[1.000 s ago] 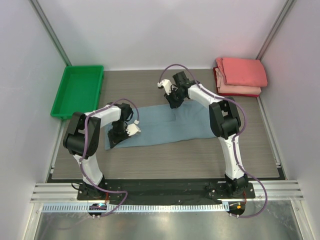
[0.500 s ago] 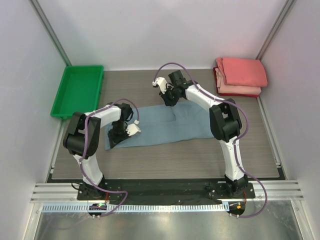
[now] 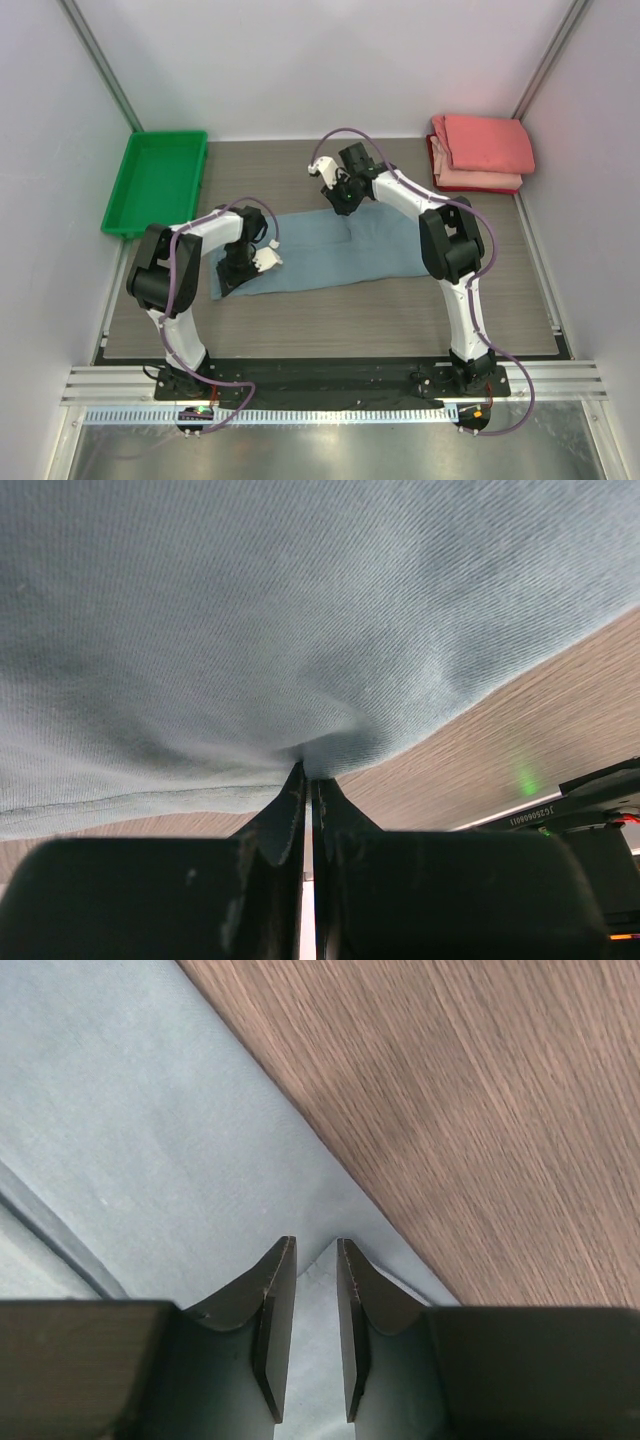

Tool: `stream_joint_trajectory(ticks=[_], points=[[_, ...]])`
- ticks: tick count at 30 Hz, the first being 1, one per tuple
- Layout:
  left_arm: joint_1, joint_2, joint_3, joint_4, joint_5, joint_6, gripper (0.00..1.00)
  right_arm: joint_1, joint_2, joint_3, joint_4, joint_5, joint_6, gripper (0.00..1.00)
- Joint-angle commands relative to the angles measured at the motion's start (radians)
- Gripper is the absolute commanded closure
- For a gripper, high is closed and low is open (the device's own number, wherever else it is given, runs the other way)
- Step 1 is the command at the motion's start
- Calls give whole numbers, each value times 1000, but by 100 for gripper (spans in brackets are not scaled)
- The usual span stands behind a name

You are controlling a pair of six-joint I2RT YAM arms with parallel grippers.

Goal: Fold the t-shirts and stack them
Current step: Fold the tshirt

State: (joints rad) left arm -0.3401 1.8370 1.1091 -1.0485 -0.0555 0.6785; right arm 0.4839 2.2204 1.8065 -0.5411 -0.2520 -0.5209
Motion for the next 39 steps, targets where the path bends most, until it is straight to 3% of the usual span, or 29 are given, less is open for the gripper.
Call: stream_joint_trajectory(ticks=[1,12,30,39], points=[[-11,13,26,16,51,-16,100,1,-35,1,29,25,-1,73],[-13,24,34,15,48,-13,100,1,-10,-3,23,46,1,78],[-14,34,47,16,49,-14,100,2,38,16,-23,46,7,78],[-14,41,52,18,52,-25,100,2,36,19,-23,60,4,95]])
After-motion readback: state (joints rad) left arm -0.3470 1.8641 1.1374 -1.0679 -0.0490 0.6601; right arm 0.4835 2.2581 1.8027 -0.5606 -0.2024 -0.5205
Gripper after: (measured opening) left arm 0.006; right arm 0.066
